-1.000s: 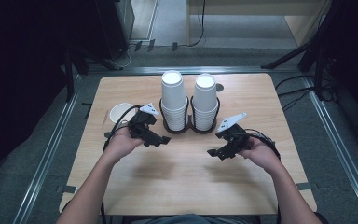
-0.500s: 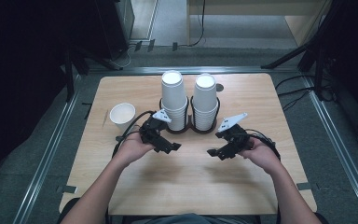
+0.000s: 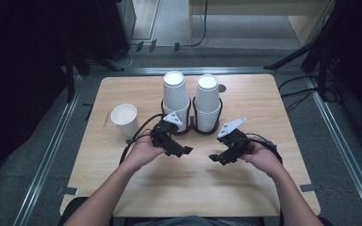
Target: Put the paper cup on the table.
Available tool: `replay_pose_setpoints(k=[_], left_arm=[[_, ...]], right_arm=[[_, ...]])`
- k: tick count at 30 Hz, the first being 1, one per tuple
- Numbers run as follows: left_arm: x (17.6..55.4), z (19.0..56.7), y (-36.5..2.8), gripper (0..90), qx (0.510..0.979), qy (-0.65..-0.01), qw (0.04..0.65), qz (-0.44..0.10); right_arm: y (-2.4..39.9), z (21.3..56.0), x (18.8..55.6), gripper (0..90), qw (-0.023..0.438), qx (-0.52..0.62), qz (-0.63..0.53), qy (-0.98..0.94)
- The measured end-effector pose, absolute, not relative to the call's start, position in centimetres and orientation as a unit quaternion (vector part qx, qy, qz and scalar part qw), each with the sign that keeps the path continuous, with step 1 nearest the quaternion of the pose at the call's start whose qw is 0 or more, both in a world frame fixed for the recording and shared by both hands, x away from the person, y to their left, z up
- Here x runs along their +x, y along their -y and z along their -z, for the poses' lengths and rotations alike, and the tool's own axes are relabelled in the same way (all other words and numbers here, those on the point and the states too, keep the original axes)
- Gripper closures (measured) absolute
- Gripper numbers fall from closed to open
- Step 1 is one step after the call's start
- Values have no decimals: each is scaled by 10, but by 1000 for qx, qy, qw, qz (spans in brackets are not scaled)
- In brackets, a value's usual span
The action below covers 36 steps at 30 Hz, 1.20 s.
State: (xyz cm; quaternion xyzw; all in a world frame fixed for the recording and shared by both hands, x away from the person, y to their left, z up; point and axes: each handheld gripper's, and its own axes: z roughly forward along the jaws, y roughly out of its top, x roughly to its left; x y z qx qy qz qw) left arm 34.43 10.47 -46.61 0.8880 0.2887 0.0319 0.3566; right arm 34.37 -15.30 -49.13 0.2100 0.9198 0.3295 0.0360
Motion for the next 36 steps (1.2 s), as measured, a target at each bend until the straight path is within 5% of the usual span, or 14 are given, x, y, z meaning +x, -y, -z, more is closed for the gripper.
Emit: replay_pose_setpoints(k=[36], left_arm=[[348, 470, -104, 0, 893, -282, 351, -32]], right_arm=[[157, 493, 340, 198, 37, 205, -312, -927]])
